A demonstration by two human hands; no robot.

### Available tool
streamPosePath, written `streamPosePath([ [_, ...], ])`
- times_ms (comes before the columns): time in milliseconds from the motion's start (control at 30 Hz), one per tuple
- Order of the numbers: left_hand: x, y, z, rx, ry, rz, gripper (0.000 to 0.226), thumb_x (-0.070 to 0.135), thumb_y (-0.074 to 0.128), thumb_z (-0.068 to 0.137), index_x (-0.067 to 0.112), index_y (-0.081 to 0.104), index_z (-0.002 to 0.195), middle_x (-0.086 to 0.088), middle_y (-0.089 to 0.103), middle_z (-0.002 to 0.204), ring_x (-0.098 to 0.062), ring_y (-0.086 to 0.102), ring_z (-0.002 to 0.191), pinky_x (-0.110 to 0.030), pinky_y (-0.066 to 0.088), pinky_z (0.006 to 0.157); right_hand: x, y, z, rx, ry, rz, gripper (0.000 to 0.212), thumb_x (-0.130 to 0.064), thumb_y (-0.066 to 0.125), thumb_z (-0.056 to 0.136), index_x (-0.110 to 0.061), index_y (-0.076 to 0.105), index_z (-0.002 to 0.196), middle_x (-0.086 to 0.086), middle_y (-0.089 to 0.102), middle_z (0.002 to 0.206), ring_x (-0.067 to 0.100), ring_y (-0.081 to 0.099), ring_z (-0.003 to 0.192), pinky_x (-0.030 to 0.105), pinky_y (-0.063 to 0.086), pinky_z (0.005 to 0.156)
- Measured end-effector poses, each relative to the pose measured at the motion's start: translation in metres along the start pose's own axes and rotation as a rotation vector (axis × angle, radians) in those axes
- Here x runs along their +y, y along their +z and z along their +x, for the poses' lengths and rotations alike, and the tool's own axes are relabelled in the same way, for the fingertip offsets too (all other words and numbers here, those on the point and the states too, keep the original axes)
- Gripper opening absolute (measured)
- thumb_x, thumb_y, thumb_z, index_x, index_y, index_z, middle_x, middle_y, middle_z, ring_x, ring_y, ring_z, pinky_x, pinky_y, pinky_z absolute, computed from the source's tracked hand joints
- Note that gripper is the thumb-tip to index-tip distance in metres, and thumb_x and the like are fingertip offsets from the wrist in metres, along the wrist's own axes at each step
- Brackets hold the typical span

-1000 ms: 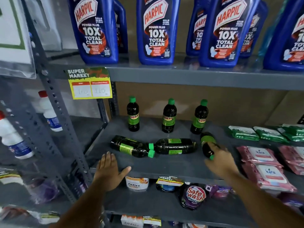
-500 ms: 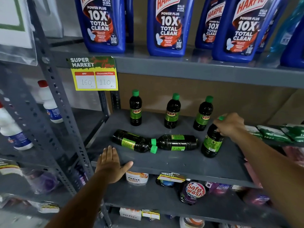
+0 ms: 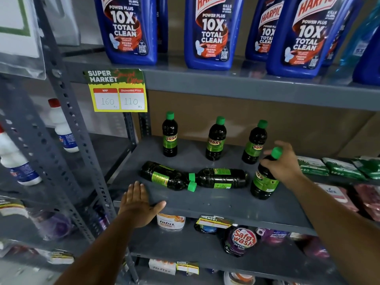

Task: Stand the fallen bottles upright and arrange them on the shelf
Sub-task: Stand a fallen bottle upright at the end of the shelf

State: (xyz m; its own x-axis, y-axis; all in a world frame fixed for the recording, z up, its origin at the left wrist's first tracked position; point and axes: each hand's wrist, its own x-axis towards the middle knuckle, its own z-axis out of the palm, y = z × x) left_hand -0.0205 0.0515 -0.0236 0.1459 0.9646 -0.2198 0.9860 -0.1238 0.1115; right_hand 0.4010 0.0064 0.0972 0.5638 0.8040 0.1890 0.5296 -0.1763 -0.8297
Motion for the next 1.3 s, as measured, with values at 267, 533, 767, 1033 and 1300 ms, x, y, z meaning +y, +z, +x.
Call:
streamPosePath([
  [267, -0.003, 0.003, 0.005, -0.013, -0.007, 0.007, 0.114, 0.086, 0.012, 0.074, 0.005, -0.016, 0.149, -0.015, -0.018, 0.16, -0.029, -0.015, 0.147, -0.045, -0.004, 0.118, 0.023, 0.001, 0.001, 0.113, 0.007, 0.067, 0.073, -0.034, 0.09, 0.061, -0.014, 0.054, 0.121, 0.003, 0.067, 0.108, 0.024, 0.065, 0.1, 0.036, 0.051, 0.079],
  [533, -0.007, 0.007, 0.007, 0.0, 0.015, -0.014, 0.118, 0.089, 0.011, 0.07, 0.004, -0.015, 0.148, -0.017, -0.017, 0.16, -0.031, -0.015, 0.146, -0.046, -0.004, 0.118, 0.05, 0.006, -0.012, -0.035, 0.037, 0.151, 0.069, -0.032, 0.085, 0.067, -0.024, 0.052, 0.127, -0.005, 0.067, 0.11, 0.016, 0.064, 0.1, 0.036, 0.05, 0.084],
  [767, -0.007, 0.007, 0.007, -0.004, 0.014, -0.013, 0.119, 0.089, 0.01, 0.07, 0.005, -0.016, 0.148, -0.016, -0.017, 0.16, -0.031, -0.015, 0.146, -0.046, -0.005, 0.117, 0.06, -0.001, -0.003, -0.169, 0.043, 0.277, 0.064, -0.007, 0.081, 0.073, -0.014, 0.051, 0.129, 0.009, 0.066, 0.114, 0.027, 0.062, 0.11, 0.044, 0.05, 0.092],
  [1033, -0.004, 0.006, 0.009, -0.031, -0.009, -0.01, 0.12, 0.09, 0.01, 0.069, 0.005, -0.017, 0.148, -0.017, -0.019, 0.159, -0.032, -0.015, 0.146, -0.046, -0.005, 0.117, 0.032, 0.006, -0.049, 0.367, -0.468, -0.291, 0.087, -0.052, 0.074, 0.071, -0.008, 0.041, 0.138, 0.021, 0.047, 0.137, 0.036, 0.039, 0.129, 0.046, 0.026, 0.107],
  [1300, 0.0, -0.003, 0.009, -0.153, -0.031, -0.036, 0.117, 0.088, 0.019, 0.072, 0.008, -0.027, 0.145, -0.013, -0.031, 0.155, -0.029, -0.025, 0.144, -0.045, -0.011, 0.117, -0.013, 0.09, -0.064, -0.536, -0.658, -0.839, 0.078, -0.019, 0.064, 0.082, -0.02, 0.028, 0.152, 0.008, 0.028, 0.157, 0.03, 0.021, 0.146, 0.047, 0.015, 0.117],
])
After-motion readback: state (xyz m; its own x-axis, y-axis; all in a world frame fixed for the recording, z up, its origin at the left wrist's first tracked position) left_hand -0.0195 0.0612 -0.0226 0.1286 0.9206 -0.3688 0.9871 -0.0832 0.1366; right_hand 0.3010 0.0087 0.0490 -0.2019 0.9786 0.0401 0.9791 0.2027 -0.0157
